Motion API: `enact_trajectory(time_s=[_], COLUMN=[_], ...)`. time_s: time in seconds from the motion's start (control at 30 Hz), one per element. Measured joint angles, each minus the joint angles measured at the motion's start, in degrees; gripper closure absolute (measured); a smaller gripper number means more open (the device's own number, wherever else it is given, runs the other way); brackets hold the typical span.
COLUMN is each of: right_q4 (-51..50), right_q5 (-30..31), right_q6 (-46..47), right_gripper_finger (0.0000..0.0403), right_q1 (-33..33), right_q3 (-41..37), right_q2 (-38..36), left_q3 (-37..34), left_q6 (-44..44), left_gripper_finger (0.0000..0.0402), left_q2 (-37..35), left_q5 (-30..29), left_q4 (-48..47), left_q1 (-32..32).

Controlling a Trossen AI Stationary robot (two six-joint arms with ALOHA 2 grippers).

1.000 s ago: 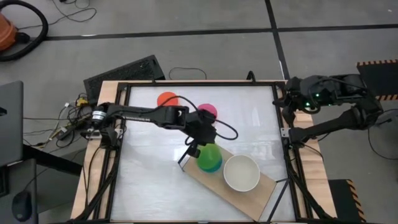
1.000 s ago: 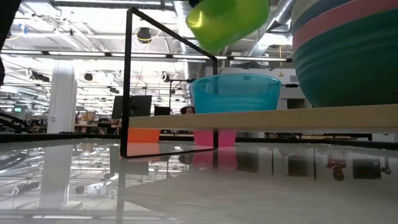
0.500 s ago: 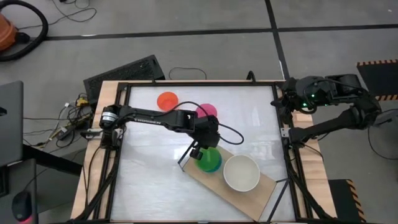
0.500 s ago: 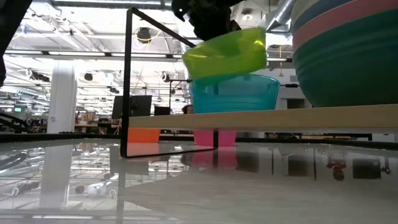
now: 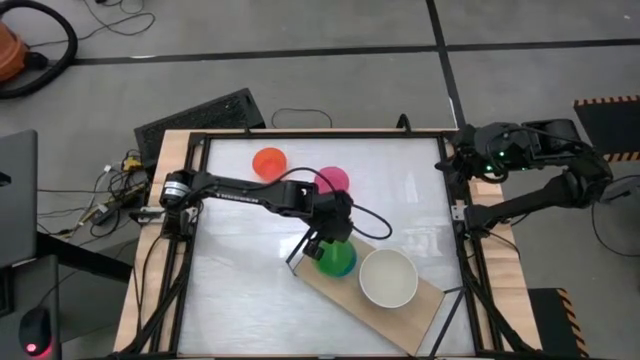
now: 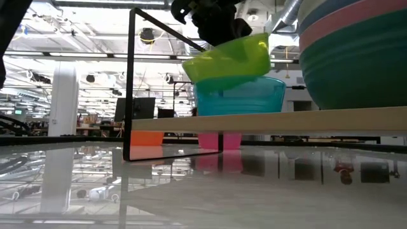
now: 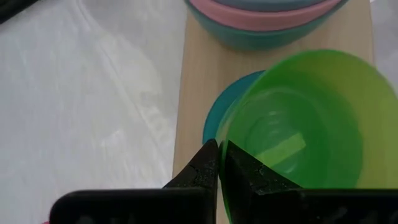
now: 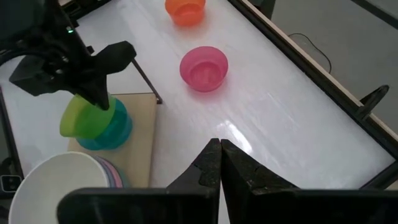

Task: Place and stack bowls onto a shelf
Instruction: Stack the small green bowl on the small blue bowl on the shelf, then stack the small pink bowl on the small green bowl on the shelf

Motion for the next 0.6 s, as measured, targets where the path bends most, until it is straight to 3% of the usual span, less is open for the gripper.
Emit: enact_trajectory(time_s=[0.47, 0.6], right_q4=[-0.07, -0.09], right_q5=[-0.22, -0.22], right_q6=[0.22, 0.22], right_gripper_finger=[0.0372, 0.0371], right_q1=[0.00, 0.00], right_q3=[0.00, 0.00], right_q2=[-0.02, -0.02], left_q3=[0.23, 5.90], left_q6=[-0.51, -3.60], left_gripper_finger=[0.0302, 0.0285], left_q2=[-0.12, -0.30], left_q5=[-2.22, -5.40], left_q4=[2.69, 1.37], left_q1=[-0.68, -0.59])
